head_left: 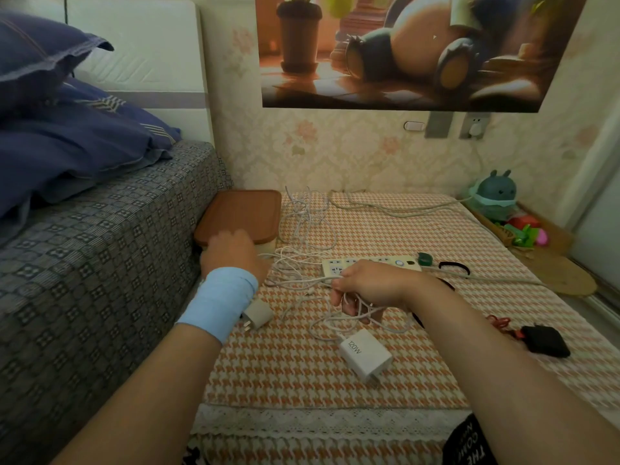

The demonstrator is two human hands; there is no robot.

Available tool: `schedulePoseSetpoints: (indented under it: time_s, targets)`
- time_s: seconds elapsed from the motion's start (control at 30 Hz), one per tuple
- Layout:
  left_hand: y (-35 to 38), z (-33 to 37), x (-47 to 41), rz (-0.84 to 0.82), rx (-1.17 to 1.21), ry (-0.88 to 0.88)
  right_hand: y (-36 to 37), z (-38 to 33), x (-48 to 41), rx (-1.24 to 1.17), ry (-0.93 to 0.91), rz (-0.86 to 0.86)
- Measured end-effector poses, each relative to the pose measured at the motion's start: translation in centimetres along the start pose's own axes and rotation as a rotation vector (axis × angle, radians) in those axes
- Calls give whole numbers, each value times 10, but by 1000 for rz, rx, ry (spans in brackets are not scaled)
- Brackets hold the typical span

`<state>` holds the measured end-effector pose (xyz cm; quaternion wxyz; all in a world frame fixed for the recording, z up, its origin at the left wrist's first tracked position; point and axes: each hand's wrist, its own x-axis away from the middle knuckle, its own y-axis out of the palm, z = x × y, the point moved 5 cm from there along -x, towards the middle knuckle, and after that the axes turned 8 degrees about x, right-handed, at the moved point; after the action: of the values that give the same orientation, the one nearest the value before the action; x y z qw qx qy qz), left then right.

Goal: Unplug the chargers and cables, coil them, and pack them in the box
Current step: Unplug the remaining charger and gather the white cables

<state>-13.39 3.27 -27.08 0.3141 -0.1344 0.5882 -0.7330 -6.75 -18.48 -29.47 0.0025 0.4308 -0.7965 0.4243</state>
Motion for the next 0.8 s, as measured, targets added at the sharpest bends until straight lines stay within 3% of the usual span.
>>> schedulePoseSetpoints:
  time_s: [0.07, 0.1, 0.17, 0.23, 0.3, 0.4, 0.5, 0.67, 0.8]
  targets:
    - [-16, 30, 11, 231, 182, 336, 3, -4, -2, 10, -2, -8]
    - [-16, 47, 20, 209, 332, 504, 4, -6, -3, 7, -10, -5]
    - [4, 75, 39, -132, 558, 672, 4, -10, -3, -15, -29, 28]
    - [28, 83, 48, -419, 564, 659, 1, -9, -3, -51, -30, 58]
    - [34, 79, 42, -451, 519, 640, 0, -6, -3, -118, -14, 26]
    - [27, 72, 31, -421, 472, 601, -4, -2, -2, -229, -3, -24]
    - [17, 60, 22, -291, 382, 555, -15, 6, -7, -388, -11, 45]
    - [3, 15, -4, -149, 483, 402, -39, 34, -3, -162, 165, 311]
    - [7, 4, -10, -95, 365, 338, -35, 39, -6, -207, 207, 316]
